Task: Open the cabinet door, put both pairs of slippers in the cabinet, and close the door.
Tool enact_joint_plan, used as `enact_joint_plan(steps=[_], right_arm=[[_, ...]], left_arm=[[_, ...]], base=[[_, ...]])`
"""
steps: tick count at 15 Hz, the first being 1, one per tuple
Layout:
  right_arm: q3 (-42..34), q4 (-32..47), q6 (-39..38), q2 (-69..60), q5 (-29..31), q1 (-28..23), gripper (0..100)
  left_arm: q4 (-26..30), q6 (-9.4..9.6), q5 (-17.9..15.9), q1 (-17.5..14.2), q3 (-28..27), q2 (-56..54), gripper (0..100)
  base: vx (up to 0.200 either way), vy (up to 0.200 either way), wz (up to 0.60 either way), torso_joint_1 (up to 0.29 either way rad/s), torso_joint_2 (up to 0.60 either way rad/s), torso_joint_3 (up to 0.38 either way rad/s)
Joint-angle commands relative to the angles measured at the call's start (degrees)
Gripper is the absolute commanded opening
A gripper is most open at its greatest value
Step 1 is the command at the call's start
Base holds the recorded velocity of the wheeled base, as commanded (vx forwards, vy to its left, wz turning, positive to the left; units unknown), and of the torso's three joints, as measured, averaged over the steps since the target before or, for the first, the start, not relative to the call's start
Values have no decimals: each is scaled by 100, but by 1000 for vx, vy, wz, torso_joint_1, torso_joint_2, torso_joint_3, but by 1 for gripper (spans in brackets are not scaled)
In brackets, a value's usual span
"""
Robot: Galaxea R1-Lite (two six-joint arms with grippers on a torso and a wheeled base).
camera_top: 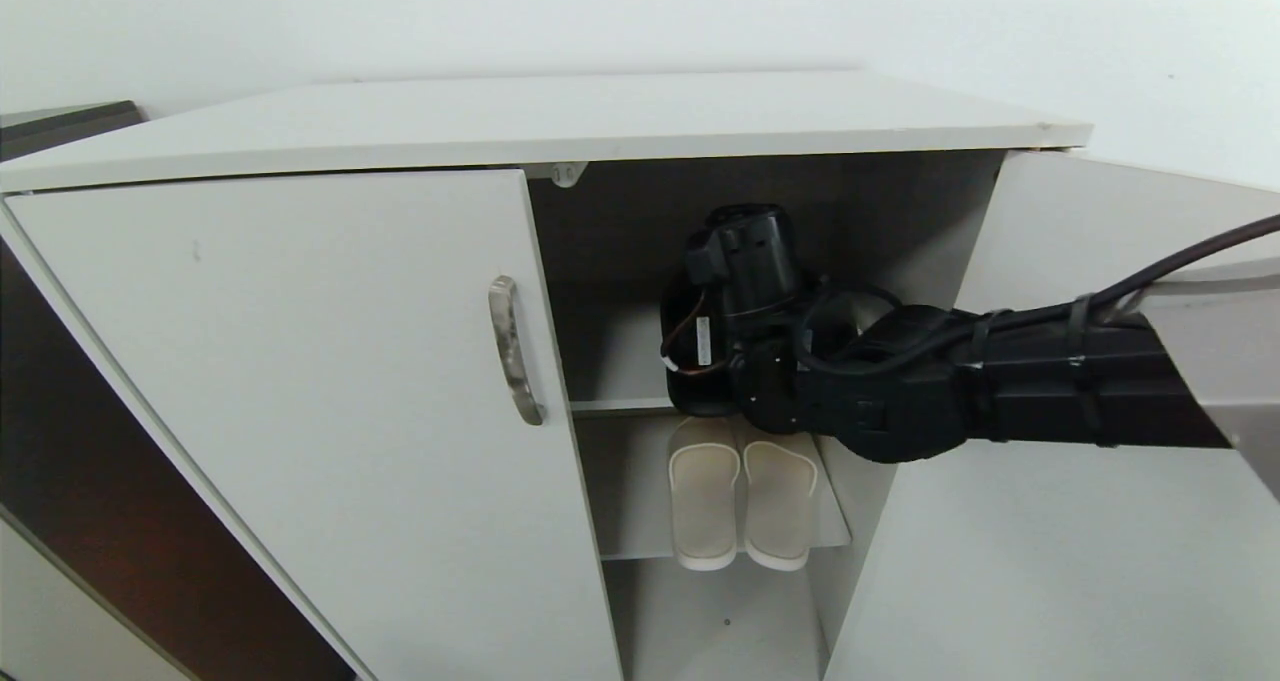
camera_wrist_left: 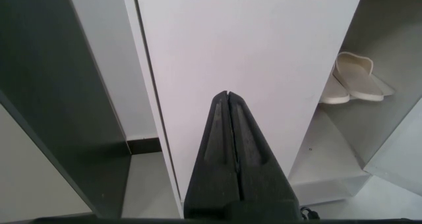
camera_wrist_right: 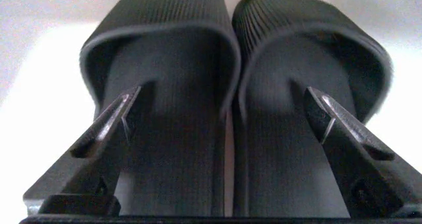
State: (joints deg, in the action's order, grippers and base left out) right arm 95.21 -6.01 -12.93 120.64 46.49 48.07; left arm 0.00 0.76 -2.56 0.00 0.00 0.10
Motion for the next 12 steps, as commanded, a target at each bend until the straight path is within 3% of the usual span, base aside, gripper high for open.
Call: enact_joint_plan(steps=[1, 5, 8, 9, 12], right_arm=[[-574, -23, -95, -656, 26, 265, 100], [-2226, -840, -122, -1491, 35, 713, 100], [-2929, -1333, -122, -1798, 44, 871, 100], [-3078, -1429, -122, -1886, 18, 941, 0], [-3439, -1649, -130, -2009, -26, 1047, 0]], left_arm=[[0, -5, 1, 0, 0, -1, 0], [0, -5, 1, 0, 0, -1, 0], [0, 4, 1, 0, 0, -1, 0], [0, -5, 1, 0, 0, -1, 0], [0, -5, 1, 0, 0, -1, 0]], base=[[0, 0, 0, 0, 0, 0], [0, 0, 0, 0, 0, 0], [0, 0, 0, 0, 0, 0], [0, 0, 0, 0, 0, 0], [0, 0, 0, 0, 0, 0]])
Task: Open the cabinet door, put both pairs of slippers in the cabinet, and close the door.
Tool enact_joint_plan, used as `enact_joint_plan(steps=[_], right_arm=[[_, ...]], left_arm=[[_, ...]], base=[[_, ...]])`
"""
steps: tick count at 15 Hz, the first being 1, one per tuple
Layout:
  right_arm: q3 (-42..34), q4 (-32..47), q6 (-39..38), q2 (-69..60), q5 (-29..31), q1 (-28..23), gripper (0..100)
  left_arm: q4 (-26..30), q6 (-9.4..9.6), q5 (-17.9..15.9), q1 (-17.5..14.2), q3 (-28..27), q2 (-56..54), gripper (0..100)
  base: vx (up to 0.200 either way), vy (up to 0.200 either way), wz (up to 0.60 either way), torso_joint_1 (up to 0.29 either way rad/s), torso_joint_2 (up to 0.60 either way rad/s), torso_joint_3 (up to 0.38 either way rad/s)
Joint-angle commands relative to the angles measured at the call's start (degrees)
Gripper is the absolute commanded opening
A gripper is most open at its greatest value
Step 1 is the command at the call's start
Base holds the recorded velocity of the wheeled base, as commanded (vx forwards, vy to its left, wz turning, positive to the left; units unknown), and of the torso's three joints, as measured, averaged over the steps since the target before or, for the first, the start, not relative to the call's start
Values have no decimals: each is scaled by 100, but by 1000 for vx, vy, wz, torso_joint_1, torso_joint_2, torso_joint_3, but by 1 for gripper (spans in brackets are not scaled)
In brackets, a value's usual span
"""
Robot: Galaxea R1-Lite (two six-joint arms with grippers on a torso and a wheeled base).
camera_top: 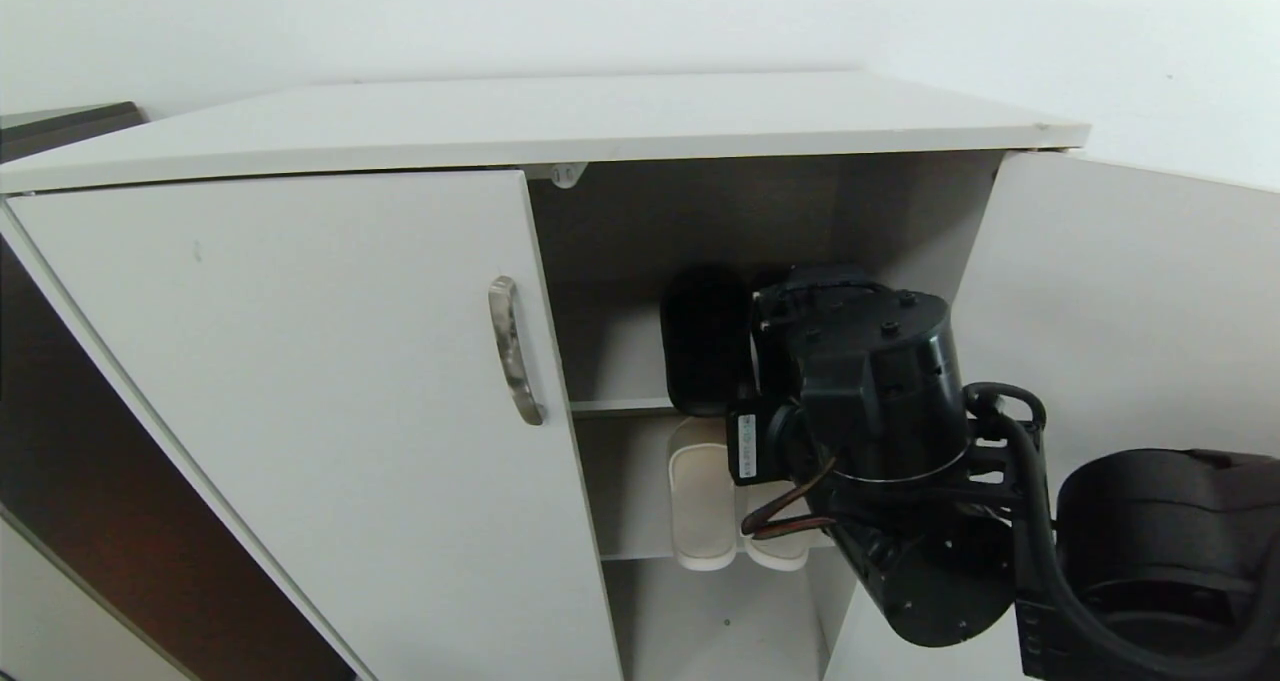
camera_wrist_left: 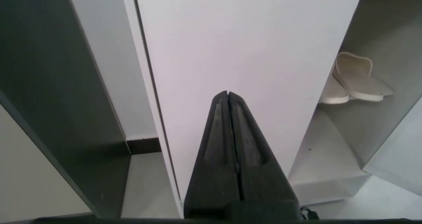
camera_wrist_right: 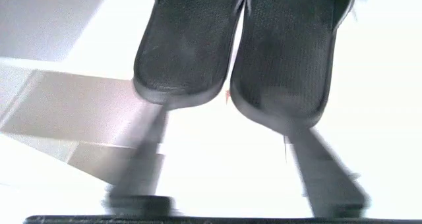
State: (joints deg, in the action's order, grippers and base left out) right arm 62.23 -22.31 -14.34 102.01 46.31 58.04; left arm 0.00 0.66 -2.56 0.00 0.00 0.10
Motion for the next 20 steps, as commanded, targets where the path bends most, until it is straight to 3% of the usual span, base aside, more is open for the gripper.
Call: enact_joint_plan(steps=[1, 9, 20], right_arm=[[-185, -89, 19, -129, 1, 58, 0], [-299, -151, 36, -32, -61, 58, 0], [-423, -151, 63, -23, -61, 102, 0]], left_arm=[[0, 4, 1, 0, 0, -1, 0], [0, 4, 1, 0, 0, -1, 0], [0, 4, 1, -9, 0, -1, 0]], base=[[0, 0, 0, 0, 0, 0], [0, 0, 0, 0, 0, 0], [-200, 0, 0, 0, 0, 1]])
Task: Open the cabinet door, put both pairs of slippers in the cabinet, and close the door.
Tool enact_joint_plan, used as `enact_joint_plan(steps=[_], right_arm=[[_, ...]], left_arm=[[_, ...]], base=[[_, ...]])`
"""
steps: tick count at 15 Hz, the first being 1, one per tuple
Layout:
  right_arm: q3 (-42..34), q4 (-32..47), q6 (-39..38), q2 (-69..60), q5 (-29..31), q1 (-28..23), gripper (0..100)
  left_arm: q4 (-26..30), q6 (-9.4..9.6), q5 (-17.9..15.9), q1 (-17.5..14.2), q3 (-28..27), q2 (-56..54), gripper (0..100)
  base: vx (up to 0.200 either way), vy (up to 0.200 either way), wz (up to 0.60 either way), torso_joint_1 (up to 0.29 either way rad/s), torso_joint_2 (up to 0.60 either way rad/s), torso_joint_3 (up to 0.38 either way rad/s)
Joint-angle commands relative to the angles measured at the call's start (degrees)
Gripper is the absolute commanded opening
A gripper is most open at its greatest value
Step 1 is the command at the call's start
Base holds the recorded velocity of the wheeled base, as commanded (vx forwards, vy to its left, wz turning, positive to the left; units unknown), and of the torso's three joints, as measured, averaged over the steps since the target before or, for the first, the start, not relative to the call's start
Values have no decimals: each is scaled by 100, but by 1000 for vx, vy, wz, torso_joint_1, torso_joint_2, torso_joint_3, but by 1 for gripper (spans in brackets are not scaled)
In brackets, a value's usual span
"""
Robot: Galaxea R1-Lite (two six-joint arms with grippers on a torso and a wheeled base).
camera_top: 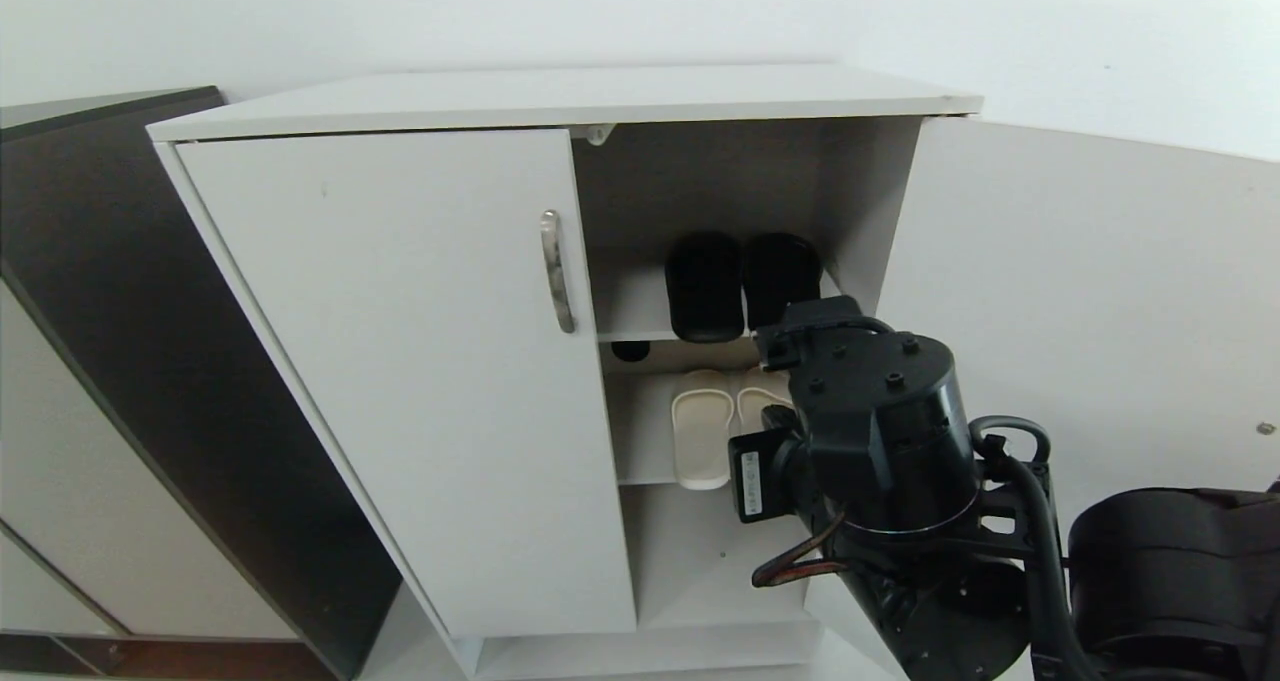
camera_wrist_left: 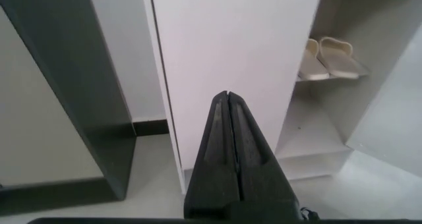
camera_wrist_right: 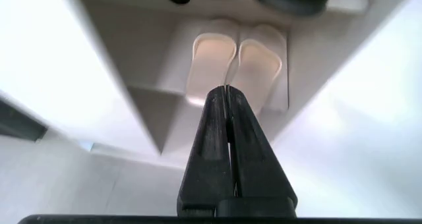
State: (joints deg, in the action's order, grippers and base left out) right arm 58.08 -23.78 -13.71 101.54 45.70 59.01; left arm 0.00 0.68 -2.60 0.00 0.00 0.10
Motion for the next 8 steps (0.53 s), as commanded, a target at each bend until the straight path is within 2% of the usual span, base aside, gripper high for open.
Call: enact_joint_plan(steps=[1, 8], right_arm=[[-7, -3, 0, 24, 0, 5, 0], [-51, -12, 0, 15, 0, -4, 0]], left_arm=[[0, 2, 5, 0, 0, -1, 0], [0, 2, 5, 0, 0, -1, 0]], base=[[-200, 0, 0, 2, 2, 2], [-200, 0, 0, 4, 2, 1]])
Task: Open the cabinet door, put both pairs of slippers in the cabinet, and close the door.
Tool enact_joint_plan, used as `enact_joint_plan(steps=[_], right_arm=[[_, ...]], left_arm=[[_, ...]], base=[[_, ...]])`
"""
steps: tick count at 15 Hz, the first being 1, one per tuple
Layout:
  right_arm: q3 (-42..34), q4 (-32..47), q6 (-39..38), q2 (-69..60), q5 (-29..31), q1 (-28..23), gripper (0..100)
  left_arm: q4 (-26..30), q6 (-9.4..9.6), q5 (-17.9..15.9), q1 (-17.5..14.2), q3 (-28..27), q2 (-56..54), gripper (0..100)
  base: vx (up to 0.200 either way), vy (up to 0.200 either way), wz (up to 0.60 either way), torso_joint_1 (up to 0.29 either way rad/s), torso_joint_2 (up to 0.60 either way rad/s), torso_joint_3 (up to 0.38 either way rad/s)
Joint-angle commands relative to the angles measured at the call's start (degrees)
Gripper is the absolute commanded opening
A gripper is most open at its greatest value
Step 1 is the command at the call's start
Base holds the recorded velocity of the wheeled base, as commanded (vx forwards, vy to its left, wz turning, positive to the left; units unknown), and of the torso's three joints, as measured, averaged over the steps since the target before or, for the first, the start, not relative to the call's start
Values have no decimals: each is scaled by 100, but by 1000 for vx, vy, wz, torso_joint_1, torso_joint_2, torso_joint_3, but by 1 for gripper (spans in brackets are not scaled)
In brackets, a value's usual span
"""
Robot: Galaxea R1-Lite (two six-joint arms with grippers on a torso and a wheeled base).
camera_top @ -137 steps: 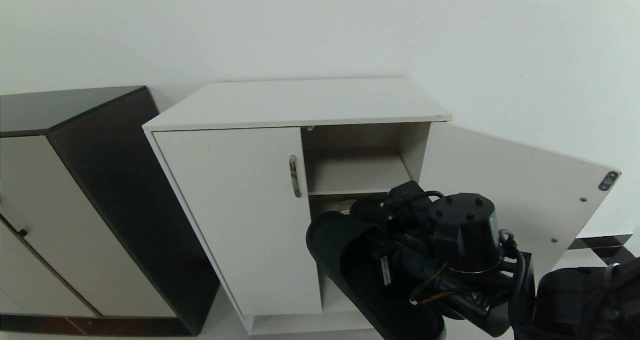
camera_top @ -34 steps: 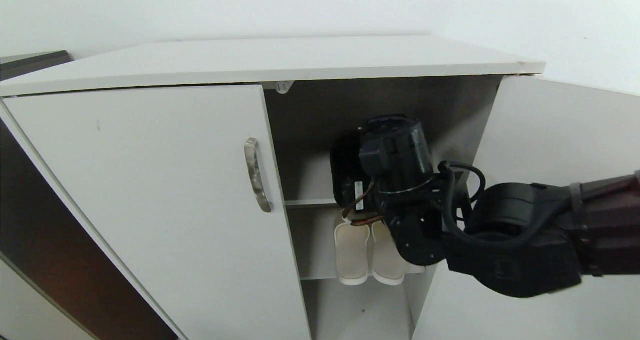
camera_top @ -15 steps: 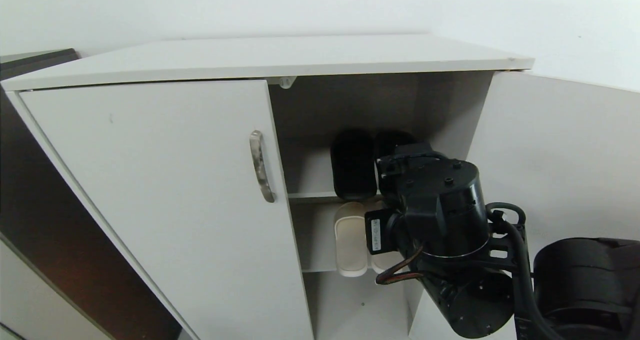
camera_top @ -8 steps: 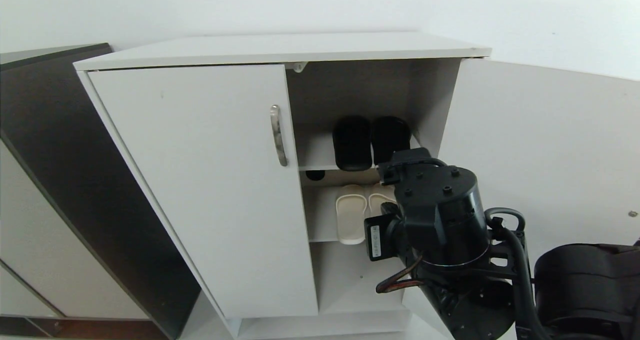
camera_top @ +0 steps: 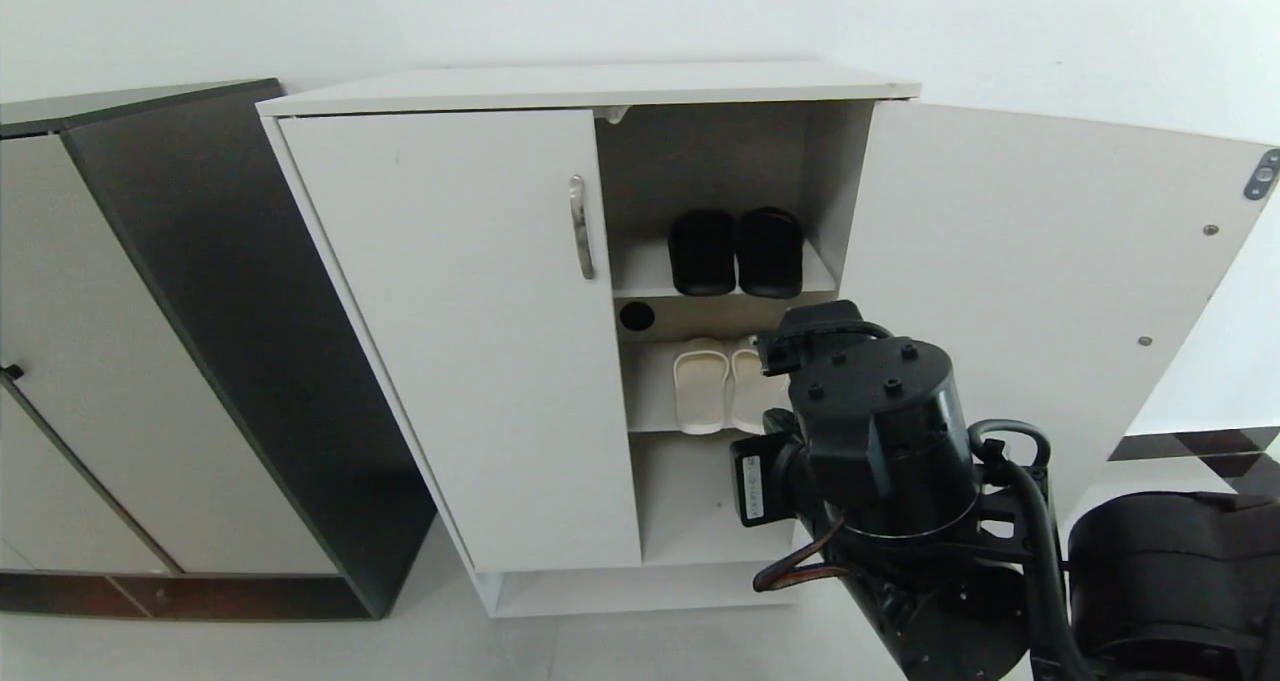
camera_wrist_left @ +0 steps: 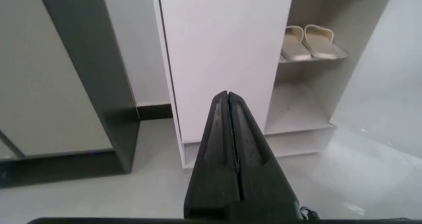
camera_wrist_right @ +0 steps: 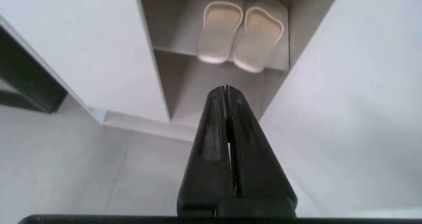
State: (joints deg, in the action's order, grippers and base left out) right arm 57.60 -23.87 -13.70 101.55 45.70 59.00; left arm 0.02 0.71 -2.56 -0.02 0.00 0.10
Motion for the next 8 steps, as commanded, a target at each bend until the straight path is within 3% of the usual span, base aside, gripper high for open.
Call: enact_joint_plan(steps=[1, 2, 8], right_arm=[[-3, -12, -1, 23, 0, -3, 0], [-3, -48, -1, 23, 0, -20, 0], [-12, -127, -1, 23, -9, -38, 0]], left_arm=[[-2, 0, 1, 2, 0, -1, 0], [-2, 0, 1, 2, 0, -1, 0], [-2, 0, 1, -6, 0, -1, 0]], base=[[-200, 0, 0, -2, 2, 2], [-200, 0, 0, -2, -2, 7], [0, 0, 0, 0, 0, 0]])
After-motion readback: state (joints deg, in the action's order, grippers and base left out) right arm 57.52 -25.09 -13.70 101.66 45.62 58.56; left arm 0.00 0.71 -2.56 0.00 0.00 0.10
